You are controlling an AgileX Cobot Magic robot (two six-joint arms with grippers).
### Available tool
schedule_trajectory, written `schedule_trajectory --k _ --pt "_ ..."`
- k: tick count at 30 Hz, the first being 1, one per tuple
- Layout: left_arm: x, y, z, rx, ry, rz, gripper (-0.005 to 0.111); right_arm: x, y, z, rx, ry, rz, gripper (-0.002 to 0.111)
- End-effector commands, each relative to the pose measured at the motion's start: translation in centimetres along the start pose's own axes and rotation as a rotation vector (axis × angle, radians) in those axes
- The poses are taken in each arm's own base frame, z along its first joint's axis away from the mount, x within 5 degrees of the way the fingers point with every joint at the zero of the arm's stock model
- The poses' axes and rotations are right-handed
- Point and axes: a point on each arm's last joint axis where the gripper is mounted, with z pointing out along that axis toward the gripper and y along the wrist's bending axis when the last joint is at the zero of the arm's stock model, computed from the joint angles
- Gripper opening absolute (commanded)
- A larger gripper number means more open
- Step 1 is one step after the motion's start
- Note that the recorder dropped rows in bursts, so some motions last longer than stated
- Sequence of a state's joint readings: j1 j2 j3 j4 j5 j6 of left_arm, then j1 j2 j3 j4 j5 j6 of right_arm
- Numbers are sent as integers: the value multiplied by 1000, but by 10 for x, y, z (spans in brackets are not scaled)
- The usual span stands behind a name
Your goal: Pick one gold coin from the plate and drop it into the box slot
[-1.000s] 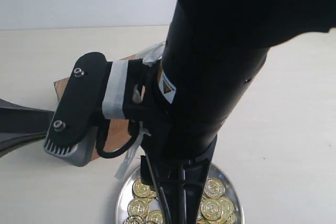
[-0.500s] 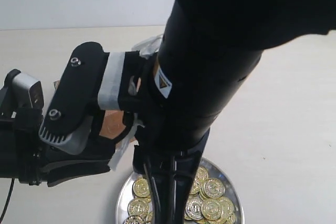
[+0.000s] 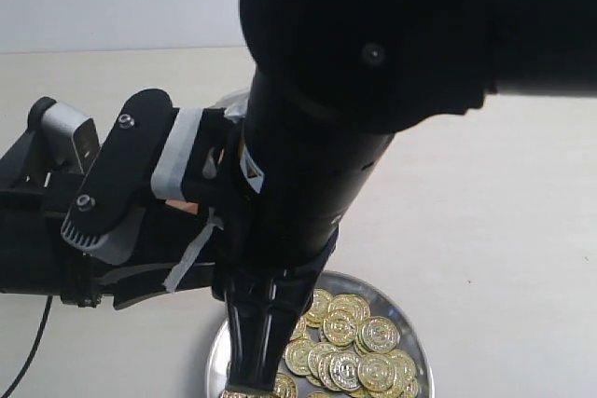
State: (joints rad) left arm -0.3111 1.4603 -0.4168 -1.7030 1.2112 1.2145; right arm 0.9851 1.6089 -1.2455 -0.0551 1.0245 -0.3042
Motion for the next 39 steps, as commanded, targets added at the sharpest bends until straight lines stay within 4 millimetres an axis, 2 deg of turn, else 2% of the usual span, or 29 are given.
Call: schedule_trajectory --k 1,11,23,28,36,39 --pt "1 -2 5 -7 19 20 52 -3 -4 -2 26 -27 21 23" --pt "-1 5 5 -84 -1 34 52 -7 -5 -2 43 -64 30 23" --pt "0 6 5 -93 4 61 52 -10 -6 -2 48 -97 34 23" --pt "0 6 5 -93 4 68 34 -14 -4 -3 23 -142 58 23" --pt "0 6 5 -93 6 76 32 -15 -3 -3 20 -153 61 23" --pt "0 6 5 -94 8 82 28 -14 -3 -3 19 -149 61 23"
